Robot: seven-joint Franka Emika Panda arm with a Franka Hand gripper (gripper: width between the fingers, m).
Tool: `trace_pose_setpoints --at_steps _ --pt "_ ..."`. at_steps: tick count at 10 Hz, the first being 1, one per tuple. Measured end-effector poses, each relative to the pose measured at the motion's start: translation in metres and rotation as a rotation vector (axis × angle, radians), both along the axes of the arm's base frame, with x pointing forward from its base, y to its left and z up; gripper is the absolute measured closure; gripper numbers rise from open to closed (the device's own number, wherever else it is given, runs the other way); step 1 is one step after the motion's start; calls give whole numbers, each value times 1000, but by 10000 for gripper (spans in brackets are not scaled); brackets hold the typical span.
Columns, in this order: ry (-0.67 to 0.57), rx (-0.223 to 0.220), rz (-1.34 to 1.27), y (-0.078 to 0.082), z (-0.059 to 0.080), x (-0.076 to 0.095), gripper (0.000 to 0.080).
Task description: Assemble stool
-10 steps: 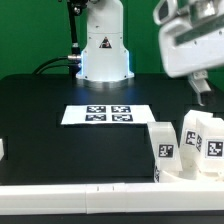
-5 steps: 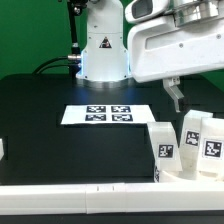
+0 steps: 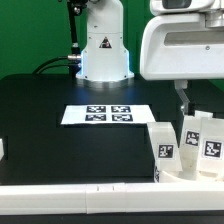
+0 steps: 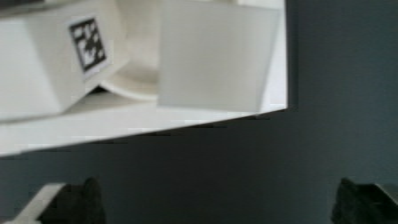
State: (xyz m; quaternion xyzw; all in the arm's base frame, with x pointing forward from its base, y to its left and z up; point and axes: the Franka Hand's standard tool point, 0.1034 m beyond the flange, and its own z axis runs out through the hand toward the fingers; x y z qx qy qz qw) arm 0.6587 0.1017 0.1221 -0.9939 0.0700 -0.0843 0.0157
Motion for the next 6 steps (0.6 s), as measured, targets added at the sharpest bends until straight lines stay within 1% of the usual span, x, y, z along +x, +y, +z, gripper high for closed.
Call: trace_pose_setpoints --at_steps 1,2,3,4,5,6 --pt "0 1 -5 0 0 0 151" --pt "30 10 -35 -1 -1 -4 151" --pt "87 21 -82 -4 -2 -10 151" --pt "126 35 -153 -7 -5 -10 151" --pt "131 39 -198 -9 -14 -4 151" --pt "138 38 -210 -5 -21 -7 151"
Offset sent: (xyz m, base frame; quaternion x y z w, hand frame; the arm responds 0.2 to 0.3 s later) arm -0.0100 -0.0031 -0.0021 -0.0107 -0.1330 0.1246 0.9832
